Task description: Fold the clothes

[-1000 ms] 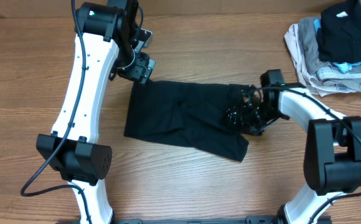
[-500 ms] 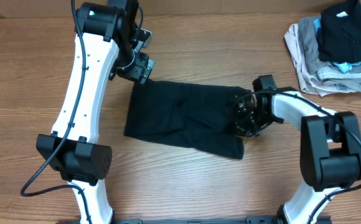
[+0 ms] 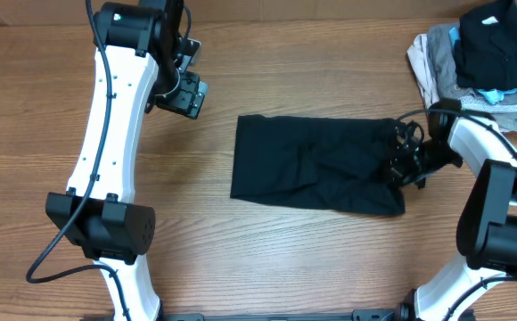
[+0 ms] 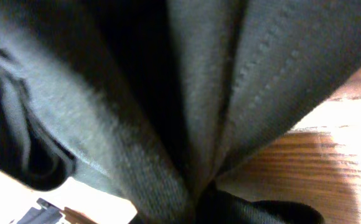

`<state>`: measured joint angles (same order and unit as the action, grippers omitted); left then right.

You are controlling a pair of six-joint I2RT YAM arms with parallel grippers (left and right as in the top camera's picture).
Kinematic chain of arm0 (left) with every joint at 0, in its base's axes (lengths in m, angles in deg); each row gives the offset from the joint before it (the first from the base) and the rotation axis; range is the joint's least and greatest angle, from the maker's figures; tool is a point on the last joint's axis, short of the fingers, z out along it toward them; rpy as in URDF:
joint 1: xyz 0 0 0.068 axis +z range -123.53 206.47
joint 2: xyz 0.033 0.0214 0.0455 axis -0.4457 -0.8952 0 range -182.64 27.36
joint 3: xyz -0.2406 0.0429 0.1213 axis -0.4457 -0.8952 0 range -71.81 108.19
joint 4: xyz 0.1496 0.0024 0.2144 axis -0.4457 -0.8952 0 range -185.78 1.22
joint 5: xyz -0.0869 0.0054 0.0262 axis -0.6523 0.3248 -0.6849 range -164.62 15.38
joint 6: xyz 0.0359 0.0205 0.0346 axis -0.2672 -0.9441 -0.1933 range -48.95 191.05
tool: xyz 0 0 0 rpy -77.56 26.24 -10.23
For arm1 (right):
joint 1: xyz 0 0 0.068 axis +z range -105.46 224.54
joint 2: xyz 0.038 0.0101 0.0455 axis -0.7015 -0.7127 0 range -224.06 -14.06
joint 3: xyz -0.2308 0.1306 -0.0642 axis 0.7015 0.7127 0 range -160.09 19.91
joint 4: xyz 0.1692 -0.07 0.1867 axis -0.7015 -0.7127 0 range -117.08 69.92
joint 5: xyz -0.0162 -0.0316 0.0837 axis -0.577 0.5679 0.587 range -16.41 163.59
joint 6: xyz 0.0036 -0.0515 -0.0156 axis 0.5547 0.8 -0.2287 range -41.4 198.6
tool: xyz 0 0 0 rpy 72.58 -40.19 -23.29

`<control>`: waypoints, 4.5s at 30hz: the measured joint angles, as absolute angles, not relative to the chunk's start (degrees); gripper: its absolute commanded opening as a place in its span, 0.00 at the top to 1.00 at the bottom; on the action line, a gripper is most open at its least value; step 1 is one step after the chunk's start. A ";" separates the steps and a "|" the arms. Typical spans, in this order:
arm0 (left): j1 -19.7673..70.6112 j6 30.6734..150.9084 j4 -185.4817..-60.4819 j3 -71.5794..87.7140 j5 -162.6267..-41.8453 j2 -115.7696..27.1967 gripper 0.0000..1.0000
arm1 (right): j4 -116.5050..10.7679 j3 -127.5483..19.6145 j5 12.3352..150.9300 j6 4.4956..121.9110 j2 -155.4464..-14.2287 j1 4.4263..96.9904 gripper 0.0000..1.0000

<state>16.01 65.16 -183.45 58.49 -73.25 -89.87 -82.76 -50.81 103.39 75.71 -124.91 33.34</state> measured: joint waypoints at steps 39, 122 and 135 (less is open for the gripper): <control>17.21 65.14 -178.73 58.51 -73.54 -89.87 0.19 | -71.37 -62.35 92.62 57.61 -120.30 69.32 0.96; 27.86 66.28 -175.97 58.51 -73.87 -89.87 0.18 | -65.01 -78.04 106.69 53.54 -132.19 70.57 0.96; 27.86 66.30 -175.97 58.51 -73.95 -89.87 0.16 | -48.05 -78.46 102.63 47.36 -132.19 78.52 0.27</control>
